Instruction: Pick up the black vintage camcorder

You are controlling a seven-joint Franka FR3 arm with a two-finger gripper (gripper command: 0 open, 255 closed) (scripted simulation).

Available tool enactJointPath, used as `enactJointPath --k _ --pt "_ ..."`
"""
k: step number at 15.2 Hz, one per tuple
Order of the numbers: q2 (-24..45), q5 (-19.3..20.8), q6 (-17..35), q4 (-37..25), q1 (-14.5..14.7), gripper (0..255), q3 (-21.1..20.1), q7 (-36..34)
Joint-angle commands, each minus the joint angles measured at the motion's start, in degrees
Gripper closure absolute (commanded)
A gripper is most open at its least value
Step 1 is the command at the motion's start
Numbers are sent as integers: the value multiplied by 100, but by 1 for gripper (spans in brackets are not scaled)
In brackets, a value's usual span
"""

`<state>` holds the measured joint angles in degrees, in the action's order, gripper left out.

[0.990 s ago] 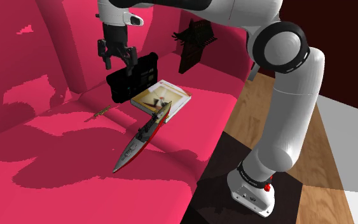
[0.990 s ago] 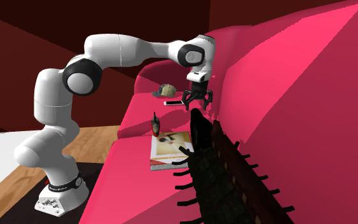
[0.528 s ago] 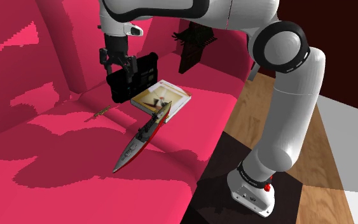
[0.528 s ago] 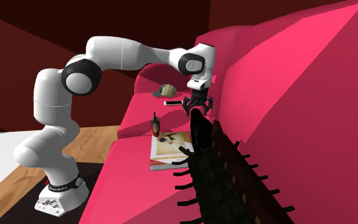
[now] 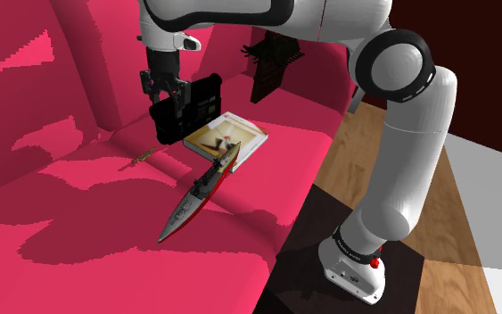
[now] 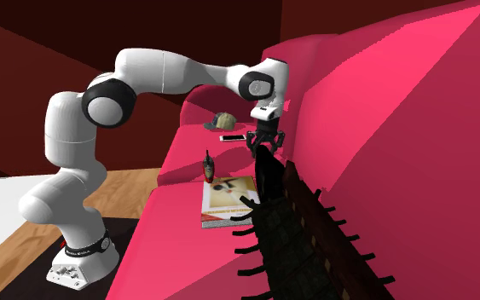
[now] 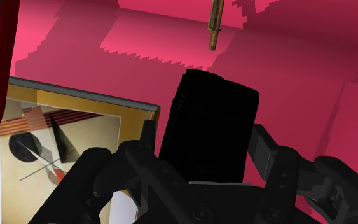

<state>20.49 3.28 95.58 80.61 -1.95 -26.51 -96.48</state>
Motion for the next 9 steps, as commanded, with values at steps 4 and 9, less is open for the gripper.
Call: enactJointPath --k 4,9 --pt "29 9 -163 -183 17 255 -1 -4" --pt "99 37 -582 -672 77 255 -9 -37"
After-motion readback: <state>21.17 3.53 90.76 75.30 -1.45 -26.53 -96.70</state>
